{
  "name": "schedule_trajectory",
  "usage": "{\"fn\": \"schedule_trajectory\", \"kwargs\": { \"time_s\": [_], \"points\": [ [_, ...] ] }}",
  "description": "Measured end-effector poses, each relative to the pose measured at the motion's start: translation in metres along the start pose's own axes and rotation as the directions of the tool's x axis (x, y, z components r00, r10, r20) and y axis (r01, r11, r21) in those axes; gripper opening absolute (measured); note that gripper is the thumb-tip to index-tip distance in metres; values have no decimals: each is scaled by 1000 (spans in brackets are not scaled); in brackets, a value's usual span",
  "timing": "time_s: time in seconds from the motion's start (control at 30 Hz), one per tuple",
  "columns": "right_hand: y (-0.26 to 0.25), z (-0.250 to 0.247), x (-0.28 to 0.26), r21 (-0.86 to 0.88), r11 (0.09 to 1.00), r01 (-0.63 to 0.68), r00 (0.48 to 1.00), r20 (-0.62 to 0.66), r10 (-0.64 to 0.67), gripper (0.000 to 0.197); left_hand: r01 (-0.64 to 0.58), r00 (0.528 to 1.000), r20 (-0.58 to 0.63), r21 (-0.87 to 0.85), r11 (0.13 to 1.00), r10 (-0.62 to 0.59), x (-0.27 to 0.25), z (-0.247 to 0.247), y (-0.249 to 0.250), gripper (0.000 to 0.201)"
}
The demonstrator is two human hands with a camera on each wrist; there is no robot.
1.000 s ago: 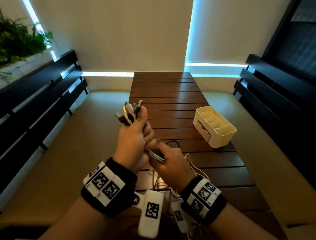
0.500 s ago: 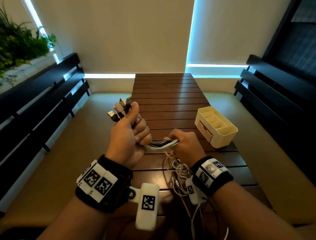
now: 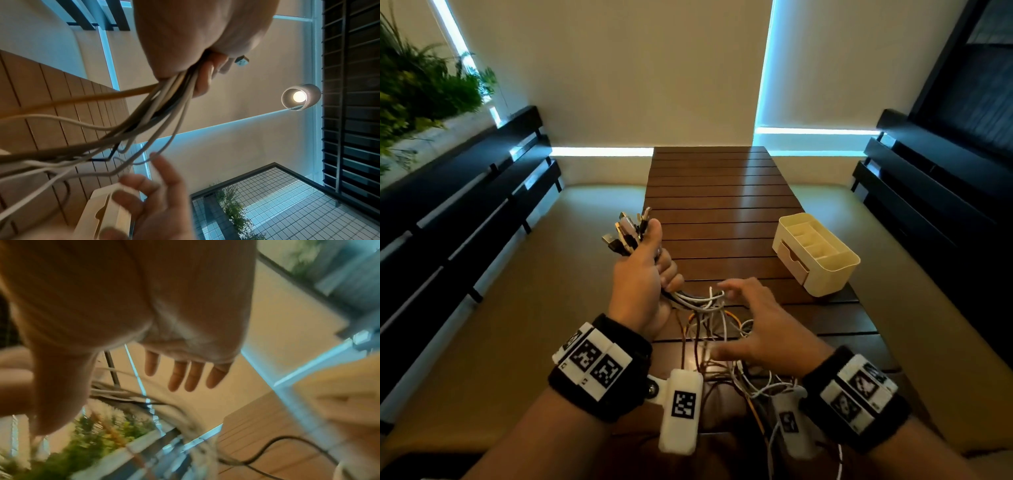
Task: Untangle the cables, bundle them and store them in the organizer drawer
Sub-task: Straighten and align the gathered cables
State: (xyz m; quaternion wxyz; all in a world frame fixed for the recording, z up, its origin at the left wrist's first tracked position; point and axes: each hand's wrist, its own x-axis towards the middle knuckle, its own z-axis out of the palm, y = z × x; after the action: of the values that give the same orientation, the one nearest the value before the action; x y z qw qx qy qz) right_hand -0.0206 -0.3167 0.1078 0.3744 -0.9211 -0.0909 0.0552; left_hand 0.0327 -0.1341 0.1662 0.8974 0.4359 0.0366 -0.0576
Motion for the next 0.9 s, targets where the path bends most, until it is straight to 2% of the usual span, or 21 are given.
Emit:
{"fn": "schedule_trajectory", "kwargs": {
  "time_s": [0.03,0.13,0.23,0.3,0.37,0.43,0.5,0.57,0.6,0.63,0.67,0.7,0.77,0.8,0.87,0.9],
  "points": [
    [-6,5,-2,23,997,80,995,-60,-79,90,5,1000,11,-6,1000,-5,0,2,-2,38],
    [-15,19,9,-128,967,221,949,-201,-244,80,72,992,104,-31,997,-69,-4,13,-10,37],
    [-11,20,24,-57,973,223,918,-324,-229,35,112,971,213,11,994,-111,-8,20,-17,38],
    [-4,21,31,-104,970,220,912,-330,-242,22,65,973,218,59,996,-76,-7,22,-16,37],
    [4,21,34,-197,968,157,924,-316,-214,26,0,985,172,89,996,-16,-4,24,-12,38],
    [5,18,30,-189,980,62,952,-285,-115,41,-72,992,110,114,991,59,0,24,-7,37],
    [1,17,24,-108,991,77,952,-288,-105,55,-132,991,42,166,977,127,6,22,-3,35],
    [-4,17,18,84,986,146,923,-370,-105,49,-150,987,-31,186,971,158,12,20,1,36],
    [-8,14,15,246,958,149,924,-381,-46,39,-154,984,-57,175,972,166,15,19,3,37],
    [-13,11,13,428,897,113,943,-331,39,30,-156,983,-71,158,975,169,16,19,4,36],
    [-18,9,12,581,813,44,965,-235,115,24,-158,983,-67,142,977,169,16,19,5,36],
    [-21,8,12,678,734,-40,977,-127,170,28,-158,985,-48,130,979,165,15,20,5,35],
    [-27,8,15,778,604,-172,977,56,207,50,-140,990,24,94,986,139,8,24,0,35],
    [-30,10,17,828,525,-196,973,99,207,56,-109,992,64,72,991,105,2,26,-5,36],
    [-36,11,22,921,345,-179,962,90,258,58,-9,991,135,35,999,4,-9,26,-18,40],
    [-37,9,24,946,286,-151,950,59,307,56,34,986,165,18,999,-37,-14,24,-25,41]
  ]
}}
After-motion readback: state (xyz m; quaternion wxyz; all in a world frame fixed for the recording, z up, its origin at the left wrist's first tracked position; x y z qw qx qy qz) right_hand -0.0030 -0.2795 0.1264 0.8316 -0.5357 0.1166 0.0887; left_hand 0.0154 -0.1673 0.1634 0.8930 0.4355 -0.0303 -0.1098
